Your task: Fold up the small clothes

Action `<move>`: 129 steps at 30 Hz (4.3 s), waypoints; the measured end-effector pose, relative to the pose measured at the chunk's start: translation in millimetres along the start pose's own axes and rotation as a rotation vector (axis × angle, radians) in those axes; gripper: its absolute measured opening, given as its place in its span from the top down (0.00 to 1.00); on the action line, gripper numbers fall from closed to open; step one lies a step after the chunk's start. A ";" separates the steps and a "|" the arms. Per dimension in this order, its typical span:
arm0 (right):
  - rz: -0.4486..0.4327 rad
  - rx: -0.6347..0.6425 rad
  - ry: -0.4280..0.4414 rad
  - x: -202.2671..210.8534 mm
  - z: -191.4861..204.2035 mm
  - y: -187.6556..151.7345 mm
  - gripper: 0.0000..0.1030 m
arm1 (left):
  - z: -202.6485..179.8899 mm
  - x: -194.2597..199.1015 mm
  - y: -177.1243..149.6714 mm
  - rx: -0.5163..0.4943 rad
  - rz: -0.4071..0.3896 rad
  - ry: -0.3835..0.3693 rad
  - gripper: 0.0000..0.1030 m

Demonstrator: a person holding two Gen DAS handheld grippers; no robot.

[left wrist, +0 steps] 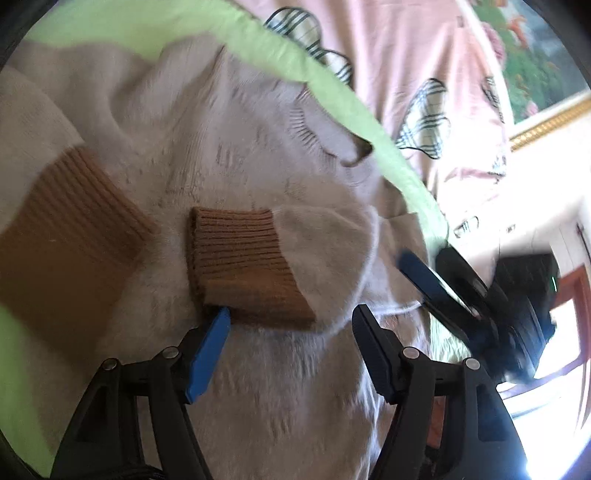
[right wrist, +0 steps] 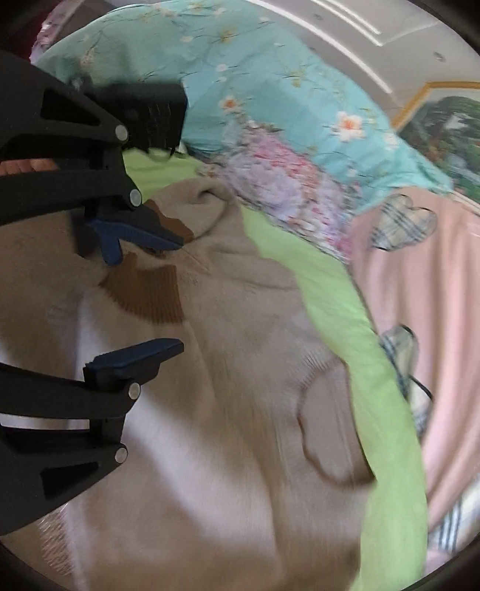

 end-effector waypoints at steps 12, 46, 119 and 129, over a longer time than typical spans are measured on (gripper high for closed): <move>-0.166 -0.095 -0.125 94.6 -31.3 -30.0 0.51 | -22.3 30.6 19.8 -0.136 -0.241 0.149 0.97; -0.028 -0.087 -0.609 130.5 -175.9 43.6 0.90 | 12.7 10.9 15.5 -0.190 -0.216 0.297 0.94; -0.149 -0.162 -0.273 130.6 -43.2 -66.3 0.43 | -76.2 5.5 -18.8 -0.325 -0.153 0.145 0.61; 0.012 0.036 -0.370 73.7 -52.3 -30.4 0.43 | 73.9 82.6 1.9 -0.048 -0.344 0.503 0.60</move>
Point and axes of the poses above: each gripper's, at about its wrist camera, not at the fingertips, and x roughly against the way its jaws point, z to its left, y to its top, the point moved 6 cm from there along -x, roughly the way its jaws point, and after that the axes turned 13 degrees about y, right-handed, at the moved point
